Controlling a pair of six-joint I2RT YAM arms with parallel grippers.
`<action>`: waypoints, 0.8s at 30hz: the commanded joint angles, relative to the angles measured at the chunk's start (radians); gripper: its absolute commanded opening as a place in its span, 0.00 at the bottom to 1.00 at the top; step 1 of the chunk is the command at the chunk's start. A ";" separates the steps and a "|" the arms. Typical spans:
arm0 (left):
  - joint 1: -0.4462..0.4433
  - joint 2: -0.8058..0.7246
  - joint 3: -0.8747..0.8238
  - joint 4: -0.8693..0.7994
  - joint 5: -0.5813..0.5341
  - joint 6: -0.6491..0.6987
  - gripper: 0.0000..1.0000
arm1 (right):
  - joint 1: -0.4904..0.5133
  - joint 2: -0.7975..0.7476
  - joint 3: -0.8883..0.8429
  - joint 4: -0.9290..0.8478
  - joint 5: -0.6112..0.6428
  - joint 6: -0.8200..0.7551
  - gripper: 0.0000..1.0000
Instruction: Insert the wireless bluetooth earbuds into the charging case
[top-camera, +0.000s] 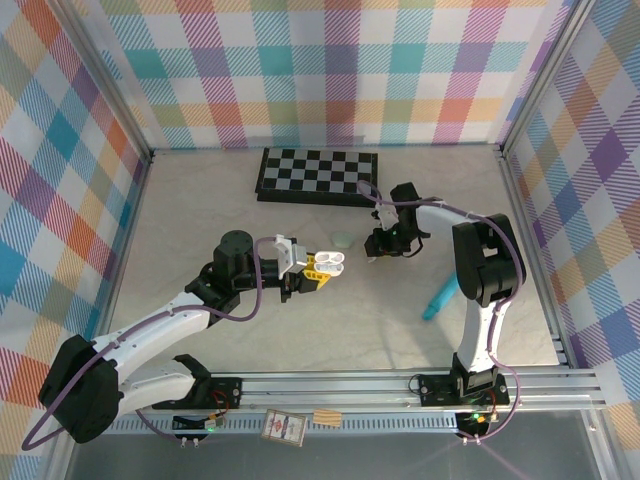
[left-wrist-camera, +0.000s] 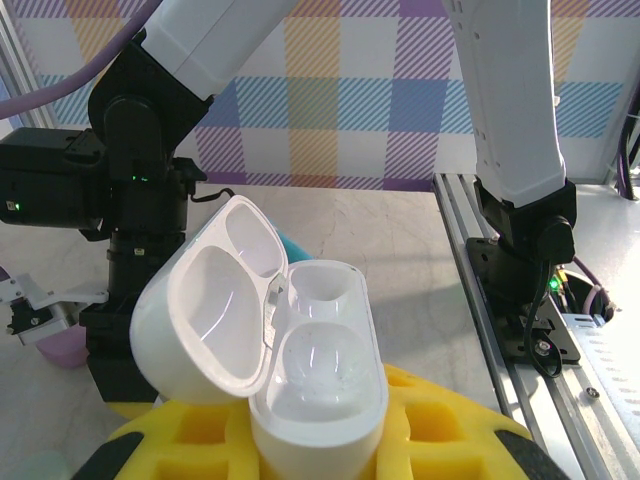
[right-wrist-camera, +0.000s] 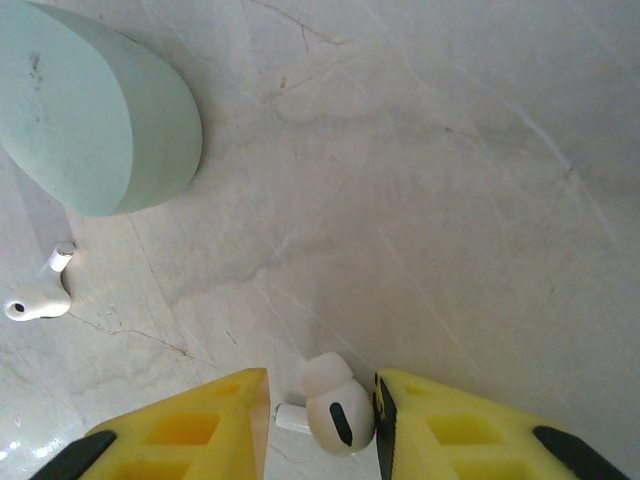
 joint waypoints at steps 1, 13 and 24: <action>-0.004 -0.009 0.029 0.016 0.033 0.003 0.00 | 0.004 -0.017 -0.021 -0.021 0.005 0.014 0.31; -0.004 -0.001 0.031 0.014 0.025 -0.003 0.00 | 0.003 -0.072 -0.083 0.040 0.012 0.094 0.35; -0.004 0.002 0.032 0.018 0.033 -0.006 0.00 | 0.004 -0.054 -0.126 0.130 -0.013 0.147 0.27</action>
